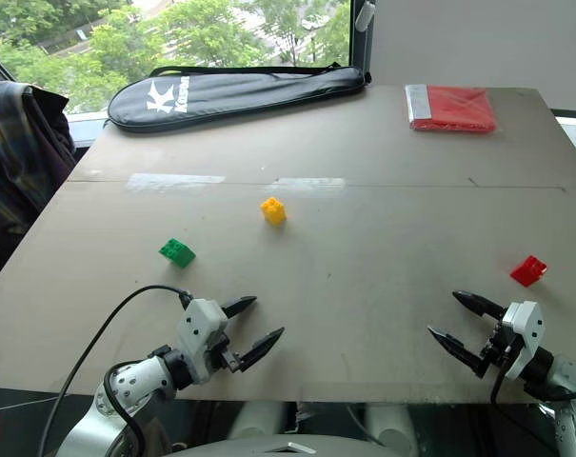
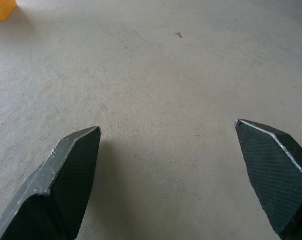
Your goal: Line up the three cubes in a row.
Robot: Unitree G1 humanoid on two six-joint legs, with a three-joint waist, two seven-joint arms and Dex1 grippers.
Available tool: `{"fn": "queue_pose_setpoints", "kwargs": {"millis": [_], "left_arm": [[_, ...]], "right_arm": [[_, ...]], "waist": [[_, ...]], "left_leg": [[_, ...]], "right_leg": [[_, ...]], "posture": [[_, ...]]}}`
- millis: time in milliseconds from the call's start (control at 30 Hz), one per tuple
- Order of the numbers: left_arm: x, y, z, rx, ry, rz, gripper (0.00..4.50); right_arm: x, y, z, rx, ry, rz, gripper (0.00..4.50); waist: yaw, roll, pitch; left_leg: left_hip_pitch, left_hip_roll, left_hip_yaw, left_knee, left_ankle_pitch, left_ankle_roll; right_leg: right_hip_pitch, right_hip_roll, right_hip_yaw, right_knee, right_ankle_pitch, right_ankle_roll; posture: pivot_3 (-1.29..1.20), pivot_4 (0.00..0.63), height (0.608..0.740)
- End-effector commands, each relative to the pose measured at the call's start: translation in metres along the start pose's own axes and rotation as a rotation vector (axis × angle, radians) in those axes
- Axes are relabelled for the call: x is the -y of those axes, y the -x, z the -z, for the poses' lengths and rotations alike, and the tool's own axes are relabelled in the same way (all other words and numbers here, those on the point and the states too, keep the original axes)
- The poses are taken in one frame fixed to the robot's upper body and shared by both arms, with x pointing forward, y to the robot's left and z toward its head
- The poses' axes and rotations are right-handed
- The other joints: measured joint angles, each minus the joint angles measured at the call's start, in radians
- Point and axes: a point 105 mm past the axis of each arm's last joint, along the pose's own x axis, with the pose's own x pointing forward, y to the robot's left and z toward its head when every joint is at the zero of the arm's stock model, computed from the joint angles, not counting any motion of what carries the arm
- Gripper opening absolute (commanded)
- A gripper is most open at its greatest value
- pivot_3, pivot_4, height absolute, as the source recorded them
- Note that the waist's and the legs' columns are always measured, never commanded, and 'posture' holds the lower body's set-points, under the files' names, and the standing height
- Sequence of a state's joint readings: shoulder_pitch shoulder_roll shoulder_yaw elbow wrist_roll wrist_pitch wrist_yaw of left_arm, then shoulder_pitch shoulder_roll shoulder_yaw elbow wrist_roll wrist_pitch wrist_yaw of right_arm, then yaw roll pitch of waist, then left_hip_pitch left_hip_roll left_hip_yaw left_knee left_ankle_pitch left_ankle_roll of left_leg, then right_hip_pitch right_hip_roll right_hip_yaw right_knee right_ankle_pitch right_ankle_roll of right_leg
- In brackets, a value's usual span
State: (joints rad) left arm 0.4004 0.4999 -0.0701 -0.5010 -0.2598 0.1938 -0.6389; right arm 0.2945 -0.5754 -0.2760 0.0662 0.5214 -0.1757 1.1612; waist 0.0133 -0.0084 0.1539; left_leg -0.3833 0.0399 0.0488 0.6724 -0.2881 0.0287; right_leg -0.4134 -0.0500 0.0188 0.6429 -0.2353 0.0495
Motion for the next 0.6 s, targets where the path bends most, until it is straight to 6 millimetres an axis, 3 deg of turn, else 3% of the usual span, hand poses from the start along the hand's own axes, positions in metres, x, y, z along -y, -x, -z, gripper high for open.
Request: {"fn": "queue_pose_setpoints", "kwargs": {"millis": [33,600], "left_arm": [[0.002,-0.0026,-0.0172,0.053,-0.023,0.012,4.4],[-0.0004,-0.0077,-0.023,0.078,-0.011,0.029,4.4]], "right_arm": [[0.0027,0.003,-0.0053,0.018,0.029,0.016,4.5],[-0.0011,0.003,-0.0019,0.012,0.031,0.03,4.5]], "waist": [[0.0,0.0,0.0],[0.0,-0.001,0.0]], "left_leg": [[0.0,0.0,0.0,0.0,0.0,0.0],[0.0,0.0,0.0,0.001,0.0,0.0]], "right_leg": [[0.0,0.0,0.0,0.0,0.0,0.0],[0.0,0.001,0.0,0.0,0.0,-0.001]], "posture": [[0.0,0.15,0.708],[0.0,0.15,0.708]]}}
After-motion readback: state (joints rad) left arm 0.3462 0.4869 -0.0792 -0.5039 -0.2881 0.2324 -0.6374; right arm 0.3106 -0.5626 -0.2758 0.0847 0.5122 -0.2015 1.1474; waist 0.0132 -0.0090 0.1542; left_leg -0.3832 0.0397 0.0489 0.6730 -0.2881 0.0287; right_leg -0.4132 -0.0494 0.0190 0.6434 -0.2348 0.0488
